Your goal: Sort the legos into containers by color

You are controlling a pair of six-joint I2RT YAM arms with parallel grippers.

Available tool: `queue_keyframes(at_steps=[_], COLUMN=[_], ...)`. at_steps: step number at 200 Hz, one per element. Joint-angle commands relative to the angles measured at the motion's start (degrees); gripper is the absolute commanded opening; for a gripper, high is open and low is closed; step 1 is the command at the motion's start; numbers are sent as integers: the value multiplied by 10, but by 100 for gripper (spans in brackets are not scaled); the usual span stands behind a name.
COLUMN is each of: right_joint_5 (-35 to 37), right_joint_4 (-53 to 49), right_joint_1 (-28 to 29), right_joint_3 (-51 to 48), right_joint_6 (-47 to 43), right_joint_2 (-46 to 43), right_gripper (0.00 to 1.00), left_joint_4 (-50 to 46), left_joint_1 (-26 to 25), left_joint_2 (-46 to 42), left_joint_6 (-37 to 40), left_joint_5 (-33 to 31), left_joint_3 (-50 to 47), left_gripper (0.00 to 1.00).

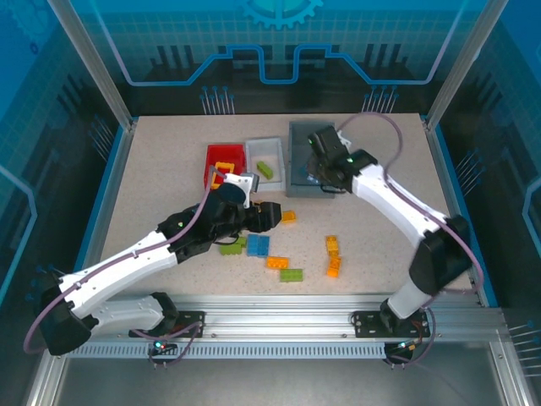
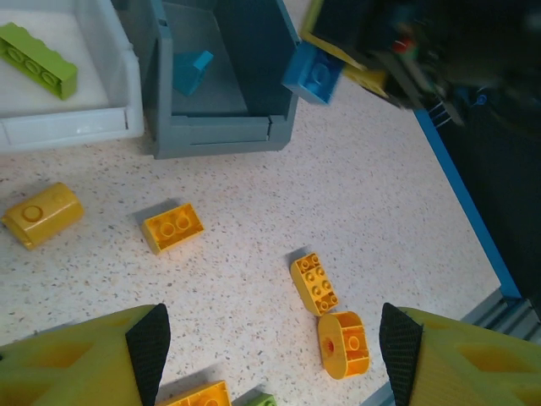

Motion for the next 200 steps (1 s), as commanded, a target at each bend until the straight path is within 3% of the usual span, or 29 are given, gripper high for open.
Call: queue_keyframes(at_steps=[1,43,88,103,131,168,200], right_joint_5=[35,44,47,39,39,50,77], right_joint_4=[-72,-161,-194,-186,-179,-152,-64], right_joint_1=[-15,-37,-40,-39,-27,0,51], right_joint_3=[76,250,281,279,282,251,120], right_joint_6=[-73,-87,-57,-58,-69,-80,-124], right_joint_2=[101,260,306,299,269,177,34], right_gripper=[23,26,41,51,61,60,62], left_joint_4=[-25,-31,-36,-47,-86,-135,-177], left_joint_1=[-2,-2,-1,-2,0,20,99], left_joint_2=[-6,-4,6,8,16,35,101], left_joint_6=[-16,-14,-18,-22,-33,-65,-57], left_joint_5=[-30,-28,-25,-29,-39,-27,35], left_joint_3=[22,26,23,23,25,16,45], left_gripper=[70,70,70,71,72,74,81])
